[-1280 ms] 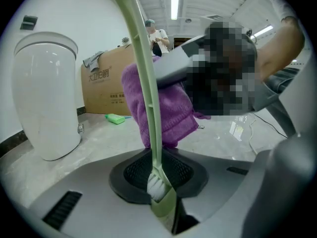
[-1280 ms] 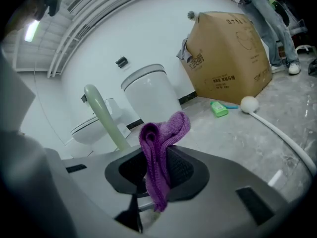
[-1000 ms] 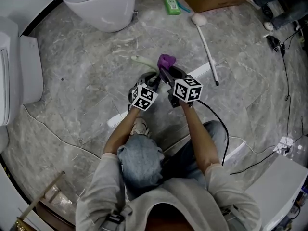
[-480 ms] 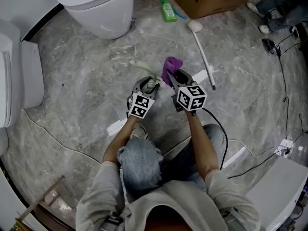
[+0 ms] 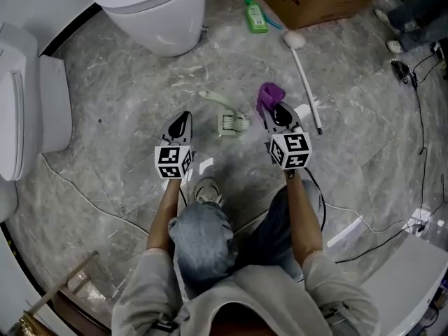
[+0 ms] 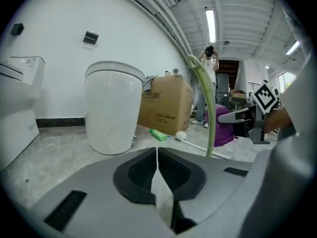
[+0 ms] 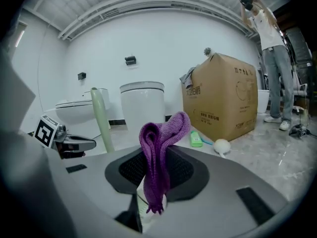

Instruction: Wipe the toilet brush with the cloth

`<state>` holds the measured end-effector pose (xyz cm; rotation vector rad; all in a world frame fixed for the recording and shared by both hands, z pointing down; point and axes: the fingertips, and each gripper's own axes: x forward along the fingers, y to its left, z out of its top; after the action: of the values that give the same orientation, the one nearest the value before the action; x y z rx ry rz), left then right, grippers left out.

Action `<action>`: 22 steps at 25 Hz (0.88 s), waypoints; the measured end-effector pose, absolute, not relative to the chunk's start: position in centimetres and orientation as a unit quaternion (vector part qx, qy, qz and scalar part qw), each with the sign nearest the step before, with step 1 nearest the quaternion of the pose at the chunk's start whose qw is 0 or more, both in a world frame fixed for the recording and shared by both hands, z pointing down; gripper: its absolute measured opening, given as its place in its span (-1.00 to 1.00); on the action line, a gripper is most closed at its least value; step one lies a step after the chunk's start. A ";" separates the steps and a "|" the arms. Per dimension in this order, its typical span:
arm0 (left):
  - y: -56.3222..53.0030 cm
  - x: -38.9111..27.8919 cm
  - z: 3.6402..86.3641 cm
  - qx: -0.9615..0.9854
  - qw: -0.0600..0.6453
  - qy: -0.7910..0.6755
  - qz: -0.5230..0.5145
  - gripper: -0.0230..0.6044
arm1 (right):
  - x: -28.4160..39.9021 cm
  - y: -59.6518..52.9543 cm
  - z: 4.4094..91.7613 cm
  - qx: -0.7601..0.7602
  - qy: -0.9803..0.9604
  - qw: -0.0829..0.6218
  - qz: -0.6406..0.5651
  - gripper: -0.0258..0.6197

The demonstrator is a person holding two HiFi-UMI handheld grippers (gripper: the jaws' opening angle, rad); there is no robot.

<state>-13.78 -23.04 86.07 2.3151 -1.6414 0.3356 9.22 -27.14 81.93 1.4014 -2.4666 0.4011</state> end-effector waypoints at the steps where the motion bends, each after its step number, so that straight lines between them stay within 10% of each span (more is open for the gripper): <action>1: -23.2 -14.5 85.4 0.798 0.139 -0.574 0.115 -0.85 | 9.3 -27.4 81.4 0.488 -0.851 0.134 0.137 -0.57; 22: -23.3 -18.9 52.5 0.783 0.144 -0.594 0.118 -0.87 | 9.8 -28.7 49.5 0.503 -0.844 0.158 0.094 -0.57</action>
<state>-18.89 -23.32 52.48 2.2572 -1.7112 0.3402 9.81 -28.73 49.51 1.4402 -2.4157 0.2688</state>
